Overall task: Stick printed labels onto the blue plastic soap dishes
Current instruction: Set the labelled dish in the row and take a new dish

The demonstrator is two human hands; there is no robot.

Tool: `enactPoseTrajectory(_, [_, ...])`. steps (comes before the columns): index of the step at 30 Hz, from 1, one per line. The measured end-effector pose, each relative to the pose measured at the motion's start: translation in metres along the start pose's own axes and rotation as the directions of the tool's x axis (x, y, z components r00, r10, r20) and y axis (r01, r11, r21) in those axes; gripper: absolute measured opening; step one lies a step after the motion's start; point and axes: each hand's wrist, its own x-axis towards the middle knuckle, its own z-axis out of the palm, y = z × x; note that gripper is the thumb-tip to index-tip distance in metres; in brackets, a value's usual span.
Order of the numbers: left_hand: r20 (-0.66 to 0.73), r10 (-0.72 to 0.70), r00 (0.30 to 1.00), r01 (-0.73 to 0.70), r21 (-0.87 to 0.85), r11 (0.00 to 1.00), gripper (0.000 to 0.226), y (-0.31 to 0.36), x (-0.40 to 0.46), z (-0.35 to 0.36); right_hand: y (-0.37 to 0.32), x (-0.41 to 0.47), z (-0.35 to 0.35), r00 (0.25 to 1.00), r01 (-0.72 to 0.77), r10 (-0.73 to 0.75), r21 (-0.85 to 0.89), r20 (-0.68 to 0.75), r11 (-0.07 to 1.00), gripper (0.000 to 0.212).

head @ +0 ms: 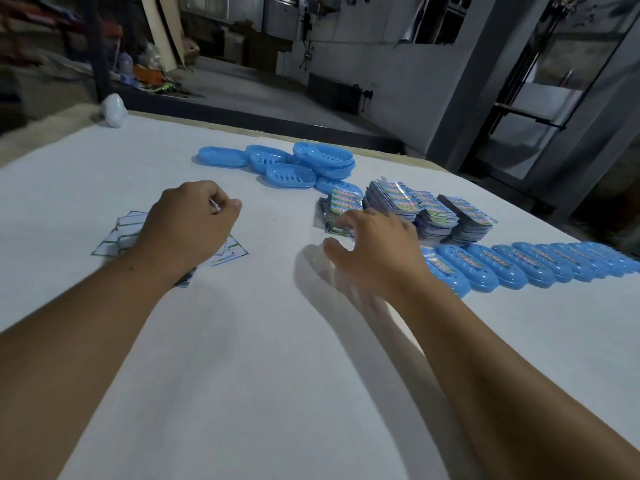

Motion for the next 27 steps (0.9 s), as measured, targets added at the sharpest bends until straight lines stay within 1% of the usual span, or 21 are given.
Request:
enactPoseTrajectory(4, [-0.004,-0.023,1.0,0.023,0.009,1.0,0.026,-0.003,0.0,-0.003,-0.03,0.027,0.01,0.997,0.049,-0.059,0.17,0.056,0.984,0.036])
enactPoseTrajectory(7, [0.0,-0.026,1.0,0.026,0.014,1.0,0.025,-0.005,0.002,-0.007,-0.049,0.043,0.023,0.993,0.067,-0.083,0.177,0.089,0.982,0.032])
enactPoseTrajectory(10, [-0.022,-0.041,0.999,0.042,0.02,0.999,0.025,-0.009,0.004,-0.011,-0.062,0.051,0.037,0.99,0.069,-0.09,0.185,0.106,0.98,0.035])
enactPoseTrajectory(13, [-0.033,-0.096,0.995,0.098,0.104,0.99,0.024,-0.015,0.008,-0.019,-0.065,0.054,0.048,0.991,0.09,-0.106,0.179,0.081,0.98,0.031])
enactPoseTrajectory(15, [0.006,-0.16,0.987,0.156,0.2,0.967,0.026,-0.02,0.011,-0.027,-0.062,0.053,0.055,0.992,0.11,-0.121,0.194,0.043,0.975,0.027])
enactPoseTrajectory(17, [0.078,-0.226,0.971,0.196,0.281,0.939,0.034,-0.024,0.012,-0.033,-0.06,0.052,0.059,0.991,0.129,-0.135,0.222,0.015,0.966,0.026])
enactPoseTrajectory(20, [0.158,-0.29,0.944,0.236,0.289,0.928,0.05,-0.023,0.011,-0.038,-0.057,0.053,0.061,0.99,0.137,-0.143,0.256,0.005,0.957,0.025])
enactPoseTrajectory(23, [0.169,-0.265,0.949,0.189,0.369,0.91,0.053,-0.02,0.008,-0.037,-0.056,0.055,0.061,0.99,0.134,-0.141,0.266,0.007,0.955,0.026])
enactPoseTrajectory(27, [0.166,-0.245,0.955,0.162,0.4,0.902,0.05,-0.016,0.006,-0.035,-0.059,0.058,0.061,0.991,0.127,-0.133,0.243,0.008,0.962,0.03])
